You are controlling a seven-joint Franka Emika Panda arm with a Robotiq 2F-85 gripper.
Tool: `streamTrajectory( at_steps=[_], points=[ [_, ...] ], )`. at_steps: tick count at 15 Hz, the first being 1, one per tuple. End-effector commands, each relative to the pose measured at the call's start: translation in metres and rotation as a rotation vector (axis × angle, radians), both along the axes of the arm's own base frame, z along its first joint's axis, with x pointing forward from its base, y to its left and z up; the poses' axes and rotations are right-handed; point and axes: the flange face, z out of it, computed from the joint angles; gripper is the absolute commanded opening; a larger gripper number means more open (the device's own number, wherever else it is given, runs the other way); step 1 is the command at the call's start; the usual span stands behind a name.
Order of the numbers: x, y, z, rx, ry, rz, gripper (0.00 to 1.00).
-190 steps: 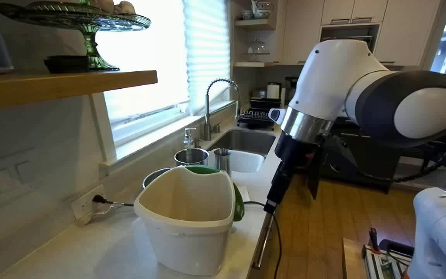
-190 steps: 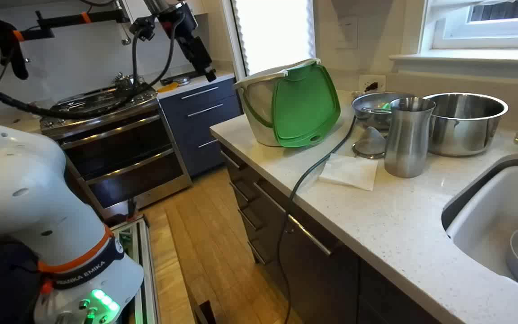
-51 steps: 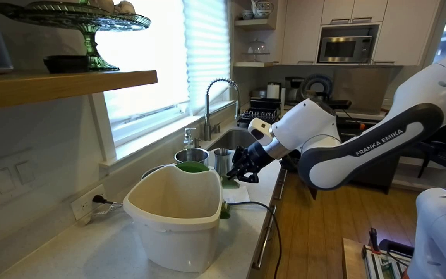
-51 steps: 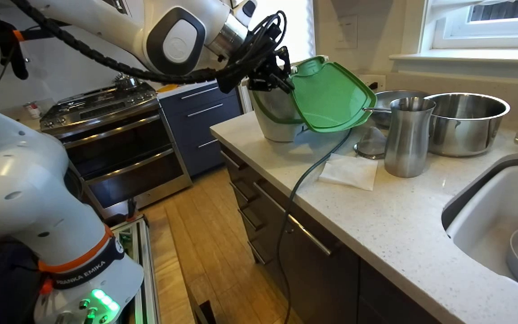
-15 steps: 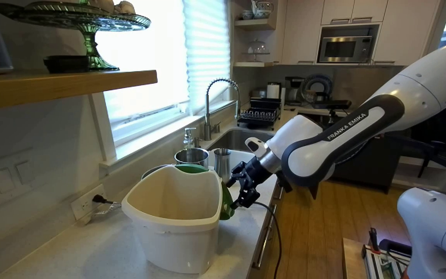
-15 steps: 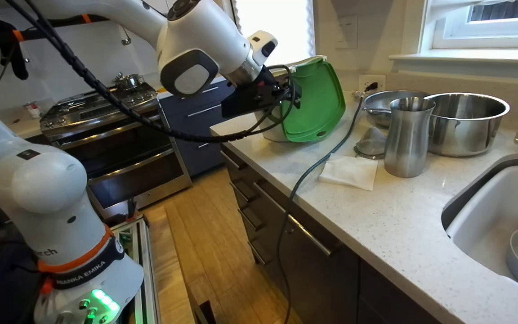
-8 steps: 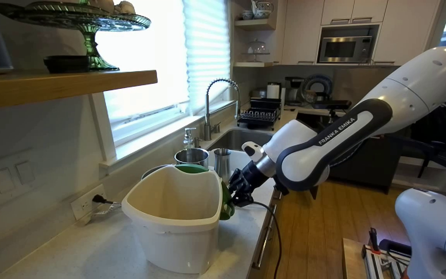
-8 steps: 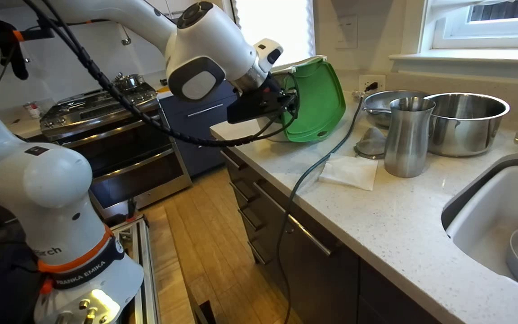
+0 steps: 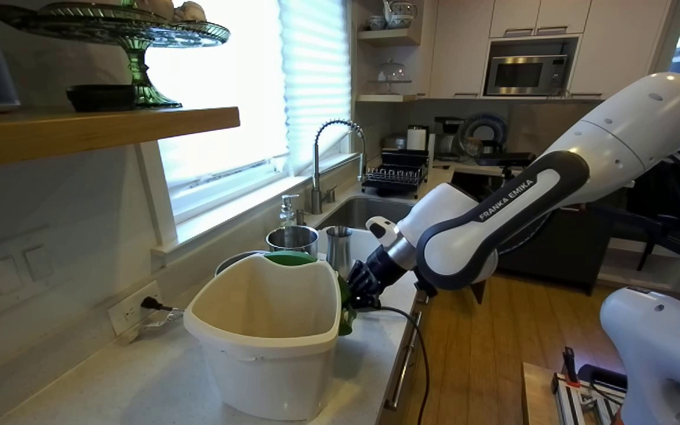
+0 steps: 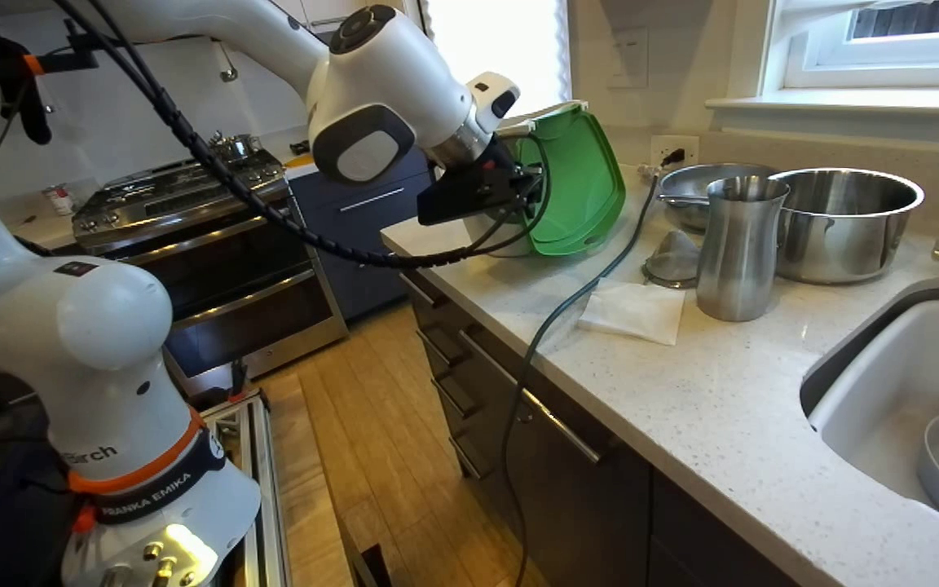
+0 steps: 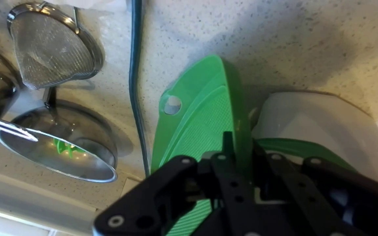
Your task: Close the bin
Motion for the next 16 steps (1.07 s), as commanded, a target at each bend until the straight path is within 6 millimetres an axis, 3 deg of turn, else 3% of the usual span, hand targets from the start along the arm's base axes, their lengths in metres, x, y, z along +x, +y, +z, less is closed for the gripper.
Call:
streamTrajectory(
  at_steps=[1, 8, 16],
  points=[
    [0.003, -0.002, 0.001, -0.027, 0.011, 0.006, 0.03],
    [0.001, -0.005, 0.003, -0.126, 0.019, 0.012, 0.03],
    [-0.015, -0.007, 0.036, -0.288, -0.014, 0.052, 0.03]
  ],
)
